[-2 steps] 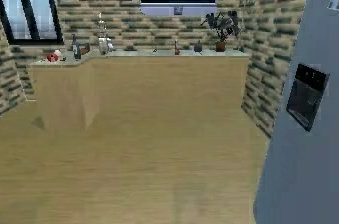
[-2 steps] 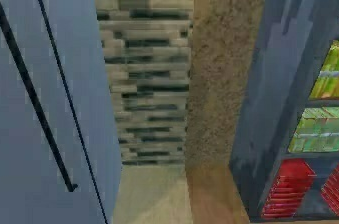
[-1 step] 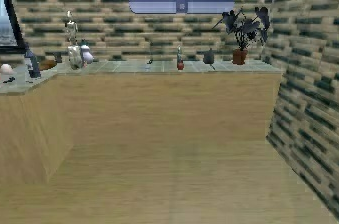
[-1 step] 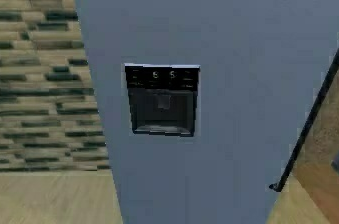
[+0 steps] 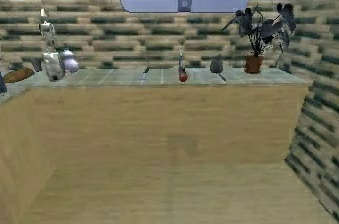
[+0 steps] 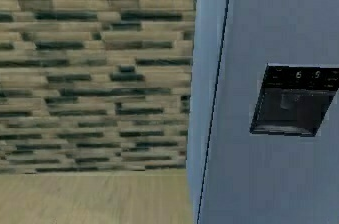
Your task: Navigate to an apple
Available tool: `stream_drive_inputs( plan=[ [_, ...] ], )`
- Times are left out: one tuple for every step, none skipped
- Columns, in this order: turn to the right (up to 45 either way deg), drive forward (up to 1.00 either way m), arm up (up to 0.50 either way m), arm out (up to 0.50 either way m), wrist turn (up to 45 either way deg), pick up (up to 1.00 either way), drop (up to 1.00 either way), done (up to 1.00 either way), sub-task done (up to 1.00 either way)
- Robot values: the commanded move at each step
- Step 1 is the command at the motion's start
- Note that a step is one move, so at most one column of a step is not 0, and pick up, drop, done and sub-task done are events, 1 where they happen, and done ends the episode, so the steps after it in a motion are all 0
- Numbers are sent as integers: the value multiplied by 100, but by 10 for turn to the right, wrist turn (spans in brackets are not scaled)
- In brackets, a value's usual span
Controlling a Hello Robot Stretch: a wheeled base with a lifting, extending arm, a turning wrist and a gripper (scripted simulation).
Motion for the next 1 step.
stream_drive_inputs(
  plan=[
    [90, 0, 0, 0, 0, 0, 0, 0, 0]
  ],
)
